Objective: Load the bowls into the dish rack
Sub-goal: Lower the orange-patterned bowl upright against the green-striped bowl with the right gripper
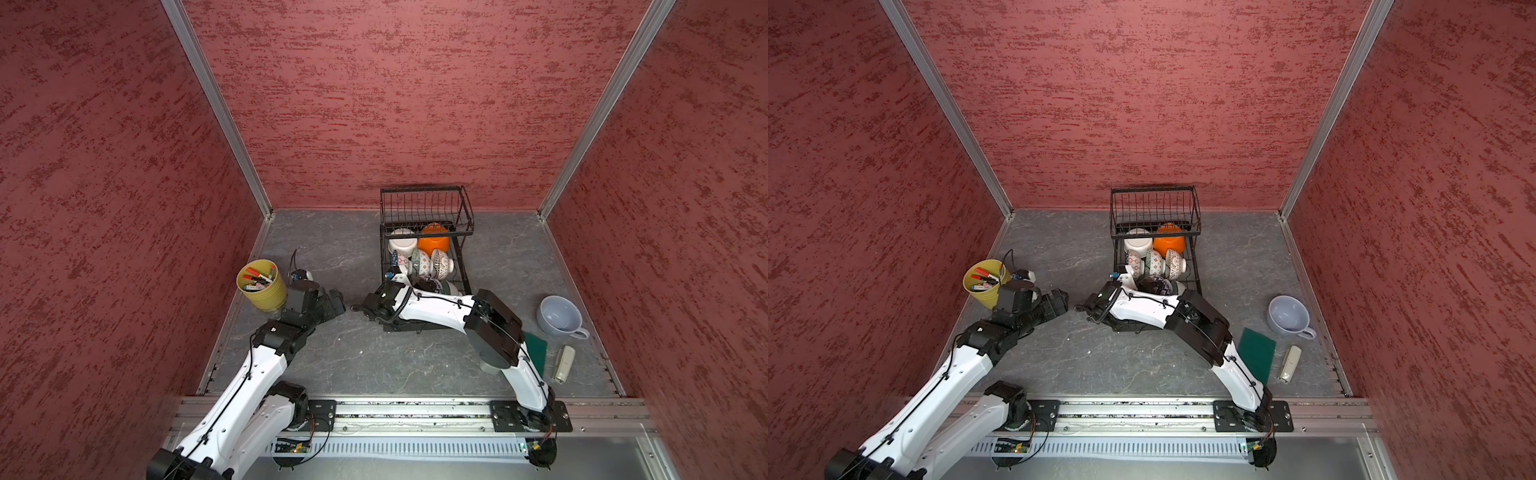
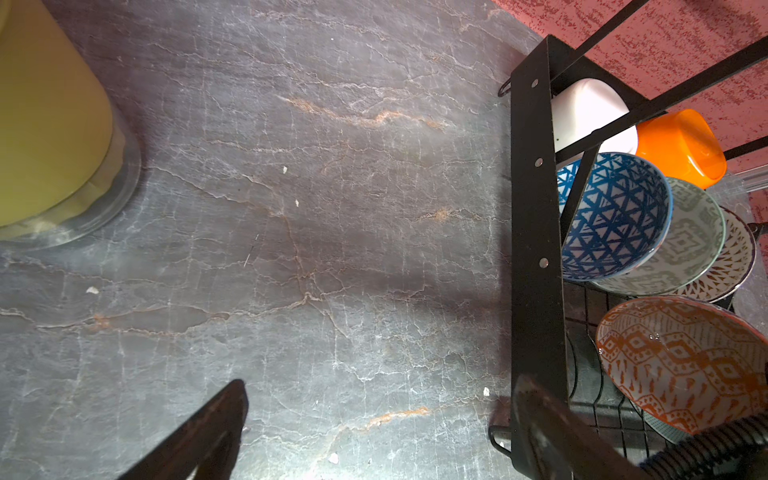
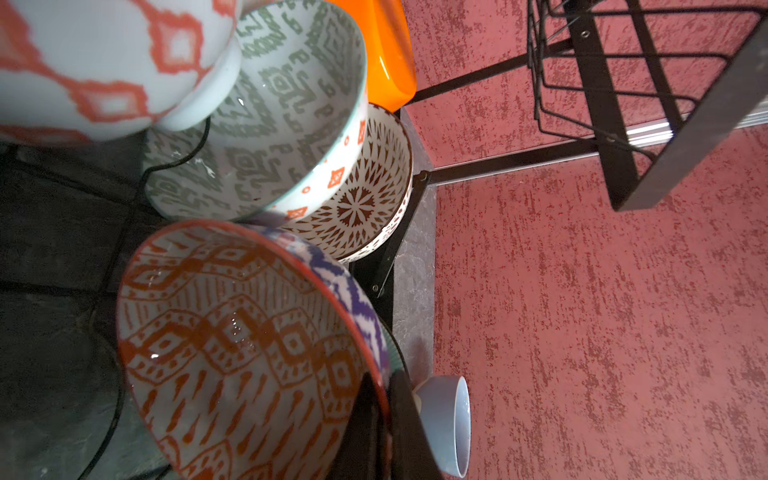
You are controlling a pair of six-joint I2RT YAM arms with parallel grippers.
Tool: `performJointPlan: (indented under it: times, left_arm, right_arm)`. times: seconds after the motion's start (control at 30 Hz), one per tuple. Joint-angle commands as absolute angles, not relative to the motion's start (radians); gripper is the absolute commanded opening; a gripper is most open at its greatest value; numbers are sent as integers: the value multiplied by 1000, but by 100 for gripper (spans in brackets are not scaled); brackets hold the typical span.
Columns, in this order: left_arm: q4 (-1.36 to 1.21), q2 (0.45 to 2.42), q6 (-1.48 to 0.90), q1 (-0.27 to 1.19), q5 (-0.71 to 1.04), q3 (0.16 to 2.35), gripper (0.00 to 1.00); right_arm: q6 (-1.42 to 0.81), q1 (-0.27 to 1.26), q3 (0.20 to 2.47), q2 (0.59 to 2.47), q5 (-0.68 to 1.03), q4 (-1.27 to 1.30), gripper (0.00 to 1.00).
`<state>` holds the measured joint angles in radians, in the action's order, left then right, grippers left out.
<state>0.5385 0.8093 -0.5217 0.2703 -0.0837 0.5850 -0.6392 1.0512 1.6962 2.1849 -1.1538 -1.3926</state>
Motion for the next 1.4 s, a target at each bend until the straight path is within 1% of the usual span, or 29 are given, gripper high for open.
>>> performJointPlan:
  times: [0.0, 0.27, 0.7, 0.97, 1.17, 1.23, 1.37]
  left_arm:
    - [535, 797, -504, 261, -77, 575, 100]
    - [534, 795, -503, 255, -74, 568, 100]
    - [524, 797, -503, 249, -66, 554, 100]
    - [524, 799, -503, 244, -63, 553, 99]
    - [525, 799, -502, 241, -57, 552, 100]
    - [526, 798, -503, 241, -57, 551, 100]
    - [534, 795, -501, 239, -54, 554, 100]
  right_arm:
    - [-652, 1078, 1732, 2234, -1054, -1326, 0]
    - [-644, 1093, 1763, 2274, -1018, -1320, 0]
    - [-651, 1111, 1798, 2301, -999, -1333, 18]
    - [-646, 1112, 1813, 2305, -992, -1328, 23]
    - [-622, 1112, 1812, 2281, -969, -1296, 35]
    - [-612, 1113, 1811, 2265, -960, -1278, 44]
    - [-595, 1112, 1808, 2239, -948, -1253, 56]
